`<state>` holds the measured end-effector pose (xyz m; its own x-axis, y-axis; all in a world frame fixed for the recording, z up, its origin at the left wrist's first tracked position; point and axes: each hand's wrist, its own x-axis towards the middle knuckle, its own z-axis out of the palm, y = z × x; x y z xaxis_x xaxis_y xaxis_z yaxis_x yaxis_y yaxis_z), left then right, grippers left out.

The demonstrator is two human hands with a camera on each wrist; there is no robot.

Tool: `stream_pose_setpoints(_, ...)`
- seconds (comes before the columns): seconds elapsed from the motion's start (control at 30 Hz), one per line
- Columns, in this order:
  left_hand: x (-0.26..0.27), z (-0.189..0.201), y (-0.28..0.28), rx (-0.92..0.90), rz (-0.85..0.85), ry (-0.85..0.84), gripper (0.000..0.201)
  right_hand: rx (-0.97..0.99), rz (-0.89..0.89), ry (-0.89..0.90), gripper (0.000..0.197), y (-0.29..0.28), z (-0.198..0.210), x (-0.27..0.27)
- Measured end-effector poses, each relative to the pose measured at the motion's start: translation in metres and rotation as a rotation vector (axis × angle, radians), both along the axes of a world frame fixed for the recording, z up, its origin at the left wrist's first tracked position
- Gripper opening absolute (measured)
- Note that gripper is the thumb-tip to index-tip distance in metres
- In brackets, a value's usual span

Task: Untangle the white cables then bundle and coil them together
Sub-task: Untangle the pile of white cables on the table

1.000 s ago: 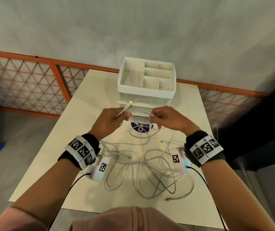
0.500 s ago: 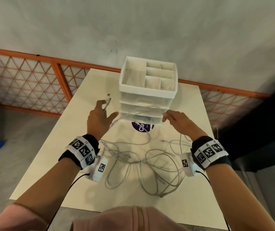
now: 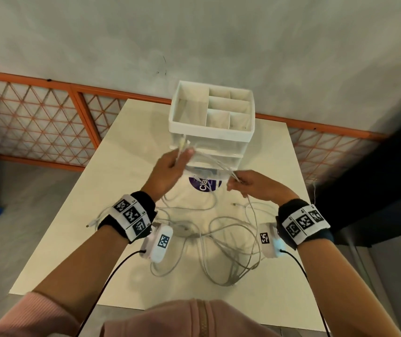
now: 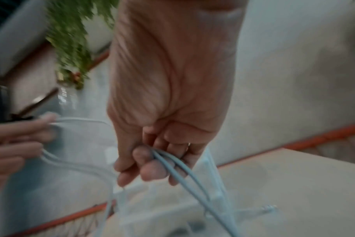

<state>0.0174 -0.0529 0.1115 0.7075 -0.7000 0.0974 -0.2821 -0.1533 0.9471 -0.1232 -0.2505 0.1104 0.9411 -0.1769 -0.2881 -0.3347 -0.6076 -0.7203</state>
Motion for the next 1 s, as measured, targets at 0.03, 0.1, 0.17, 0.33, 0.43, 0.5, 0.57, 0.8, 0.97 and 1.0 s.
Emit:
stream_pose_setpoints(0.03, 0.005, 0.003, 0.002, -0.045, 0.085, -0.05, 0.039, -0.013, -0.029, 0.035, 0.014, -0.007, -0.012, -0.006)
stream_pose_setpoints(0.1, 0.017, 0.007, 0.007, -0.117, 0.234, -0.115, 0.038, -0.011, -0.065, 0.118, 0.014, -0.018, -0.032, -0.017)
stream_pose_setpoints(0.17, 0.032, 0.008, 0.015, -0.221, 0.339, -0.075, 0.036, -0.055, -0.069, 0.198, 0.02, -0.025, -0.047, -0.029)
stream_pose_setpoints(0.33, 0.039, 0.001, 0.021, -0.096, 0.424, -0.204, 0.044, -0.12, -0.181, 0.153, 0.031, -0.033, -0.049, -0.039)
stream_pose_setpoints(0.43, 0.029, -0.012, 0.02, -0.04, 0.441, -0.248, 0.042, -0.192, -0.254, 0.058, 0.03, -0.038, -0.036, -0.03)
stream_pose_setpoints(0.5, 0.027, -0.019, 0.019, -0.024, 0.456, -0.241, 0.041, -0.237, -0.285, 0.027, 0.025, -0.04, -0.03, -0.021)
stream_pose_setpoints(0.57, 0.025, -0.022, 0.02, -0.02, 0.455, -0.249, 0.041, -0.26, -0.318, 0.002, 0.02, -0.044, -0.031, -0.012)
stream_pose_setpoints(0.8, 0.024, -0.021, 0.016, 0.125, 0.387, -0.268, 0.042, -0.435, -0.37, 0.049, 0.027, -0.036, -0.053, 0.018)
stream_pose_setpoints(0.97, 0.024, -0.029, 0.003, 0.166, 0.329, -0.331, 0.04, -0.12, -0.335, -0.075, 0.015, -0.008, -0.059, 0.044)
stream_pose_setpoints(1.0, 0.025, -0.031, 0.0, 0.164, 0.327, -0.332, 0.04, 0.027, -0.263, -0.023, 0.013, -0.001, -0.059, 0.048)
